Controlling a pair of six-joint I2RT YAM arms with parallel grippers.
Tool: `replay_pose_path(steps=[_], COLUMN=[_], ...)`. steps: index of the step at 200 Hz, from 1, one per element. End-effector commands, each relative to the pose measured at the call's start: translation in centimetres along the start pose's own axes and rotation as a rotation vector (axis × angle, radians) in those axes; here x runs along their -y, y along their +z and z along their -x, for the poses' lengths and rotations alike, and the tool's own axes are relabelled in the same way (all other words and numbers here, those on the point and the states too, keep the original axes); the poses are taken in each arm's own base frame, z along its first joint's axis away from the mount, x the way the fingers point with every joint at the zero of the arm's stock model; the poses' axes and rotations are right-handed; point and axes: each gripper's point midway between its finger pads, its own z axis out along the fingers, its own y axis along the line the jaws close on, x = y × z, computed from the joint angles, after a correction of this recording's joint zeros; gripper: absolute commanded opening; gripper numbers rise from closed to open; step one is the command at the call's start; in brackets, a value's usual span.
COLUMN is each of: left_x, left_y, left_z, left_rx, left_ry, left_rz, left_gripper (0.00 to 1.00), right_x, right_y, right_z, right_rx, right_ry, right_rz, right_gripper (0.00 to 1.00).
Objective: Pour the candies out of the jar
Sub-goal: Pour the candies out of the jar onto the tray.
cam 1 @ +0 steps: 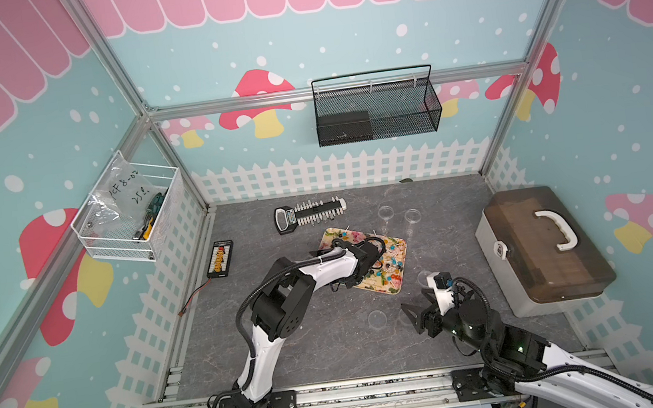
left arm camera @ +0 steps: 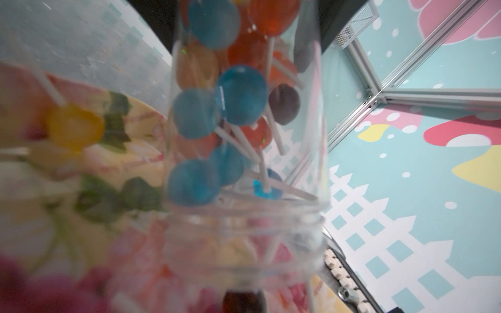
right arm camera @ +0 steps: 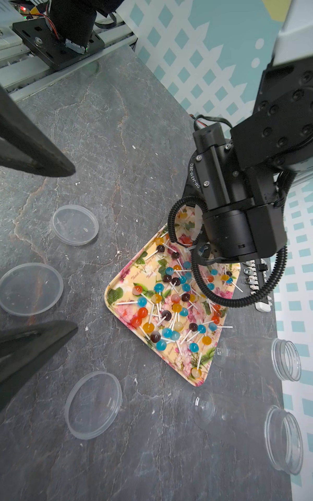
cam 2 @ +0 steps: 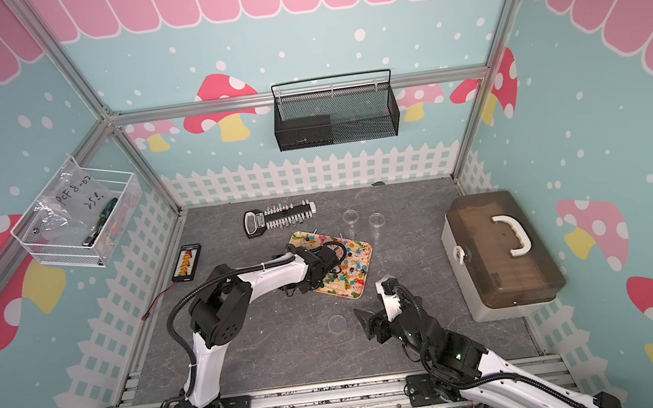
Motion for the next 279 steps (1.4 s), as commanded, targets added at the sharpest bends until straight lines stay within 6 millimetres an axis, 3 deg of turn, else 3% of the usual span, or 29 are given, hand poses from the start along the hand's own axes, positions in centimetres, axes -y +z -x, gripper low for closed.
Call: replay_pose_path(steps=[1,88,192,279], left_x=[0.2,-0.5,-2.1,-2.7], left_y=[0.3,-0.7,-2.3,-1.8], left_z=[0.9,0.7,-1.9,2.0], left_rx=[-0.007,0.015,0.109,0.189], left_ry=[0.051,0.052,0.093,0.139], left_rz=[0.03,0.061,0.129,0.315], left_gripper=[0.57,0.57,0.57,0.57], right_x=[0.2,0.3,0.1,0.4], right_y=[0.1,0.2,0.2,0.1], right_z=[-0.5,-0.6,-0.8,-1.2], right_rx=[0.002,0.0,-0.014,-0.011], right_ry=[0.025,0.026,0.025,0.054], right_rz=[0.0,-0.006,0.006,0.0], right_gripper=[0.82,0.81,0.81,0.81])
